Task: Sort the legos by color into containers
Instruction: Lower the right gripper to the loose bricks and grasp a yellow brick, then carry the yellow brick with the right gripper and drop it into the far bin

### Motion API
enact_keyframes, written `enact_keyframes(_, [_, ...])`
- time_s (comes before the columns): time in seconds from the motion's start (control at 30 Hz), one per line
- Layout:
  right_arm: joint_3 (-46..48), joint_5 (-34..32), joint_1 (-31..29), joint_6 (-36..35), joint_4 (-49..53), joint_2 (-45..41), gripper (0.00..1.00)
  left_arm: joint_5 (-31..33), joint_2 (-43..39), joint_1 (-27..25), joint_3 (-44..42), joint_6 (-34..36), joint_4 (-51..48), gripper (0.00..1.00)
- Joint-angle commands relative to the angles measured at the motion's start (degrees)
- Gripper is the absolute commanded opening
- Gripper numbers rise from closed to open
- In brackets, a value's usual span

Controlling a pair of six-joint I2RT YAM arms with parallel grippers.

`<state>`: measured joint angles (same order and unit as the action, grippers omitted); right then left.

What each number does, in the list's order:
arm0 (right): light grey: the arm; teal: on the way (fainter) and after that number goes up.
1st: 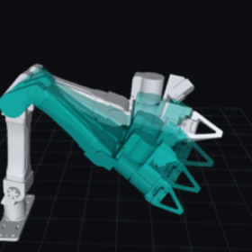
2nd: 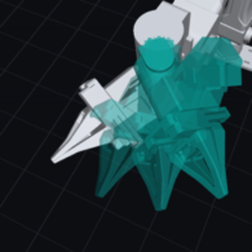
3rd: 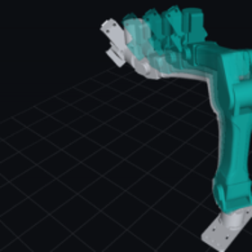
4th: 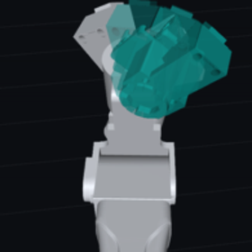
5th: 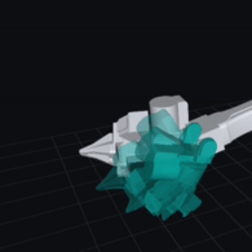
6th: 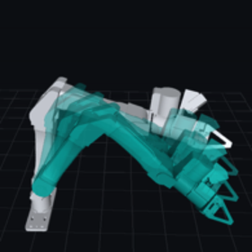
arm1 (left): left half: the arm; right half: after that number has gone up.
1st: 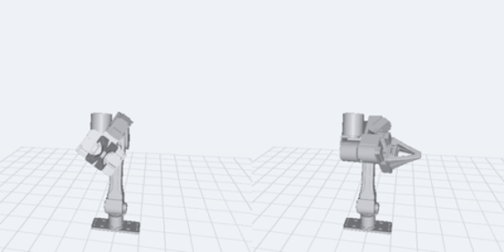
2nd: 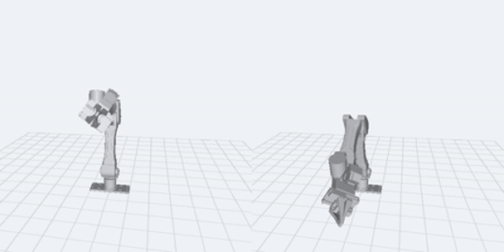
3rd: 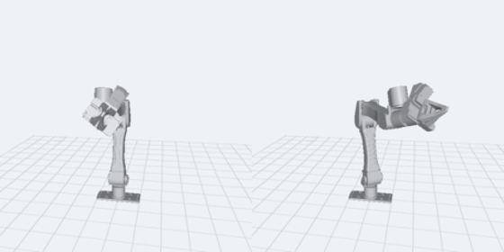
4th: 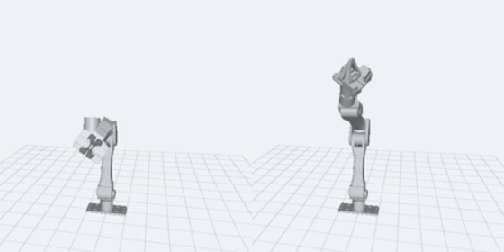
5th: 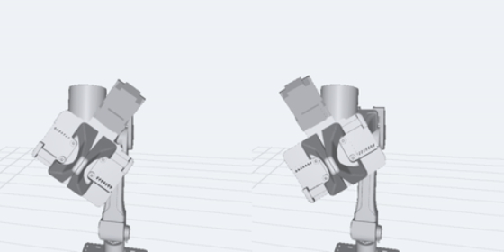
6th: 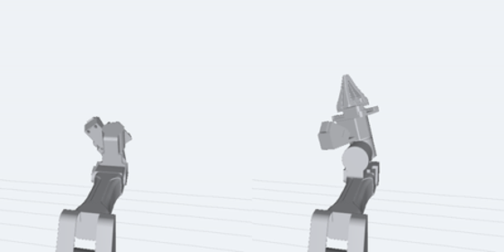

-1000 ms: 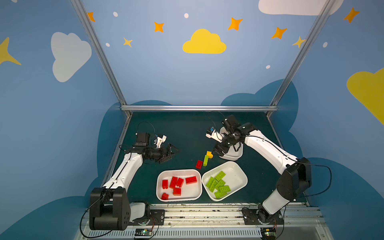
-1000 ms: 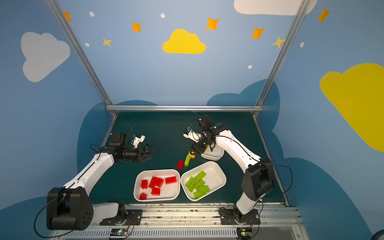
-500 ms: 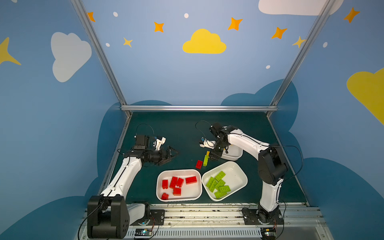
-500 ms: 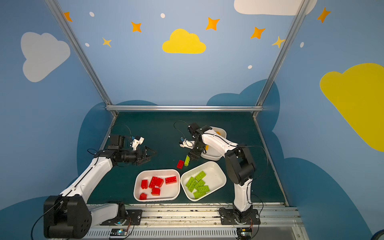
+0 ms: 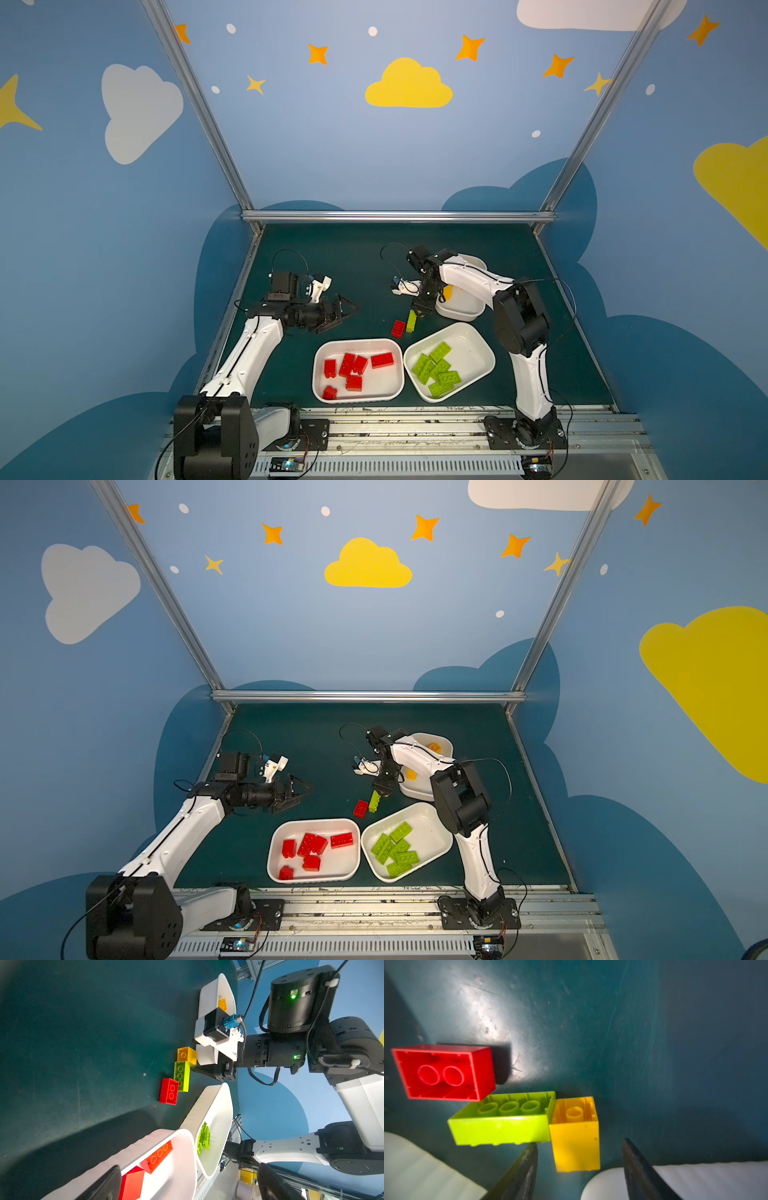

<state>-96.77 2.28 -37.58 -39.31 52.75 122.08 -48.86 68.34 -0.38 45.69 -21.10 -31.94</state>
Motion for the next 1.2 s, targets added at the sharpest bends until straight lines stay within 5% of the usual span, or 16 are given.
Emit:
enact_keyframes(0.0, [-1.88,-1.73,-0.80,-0.51,1.90,2.20,0.58,0.10,-1.01,0.17,-1.12,1.06,-1.02,0.99])
enact_keyframes(0.2, [-3.30,-1.86,-1.35,0.44,2.30,4.93,0.46,0.06,-1.70,0.42,-1.86,1.76,-1.53,1.00])
enact_keyframes(0.47, [-5.49,-2.82,-1.36,3.83,3.29,2.50,0.17,-0.20,-2.16,0.82,-2.03,2.03,-1.65,1.00])
enact_keyframes(0.77, [-5.56,-1.54,1.25,7.76,6.71,-10.16,0.16,-0.39,-1.20,0.74,-0.08,1.78,-1.41,0.99])
enact_keyframes(1.17, [4.10,-1.15,14.82,6.26,2.31,-17.82,0.17,-1.67,0.35,0.81,0.41,1.14,-0.01,0.99])
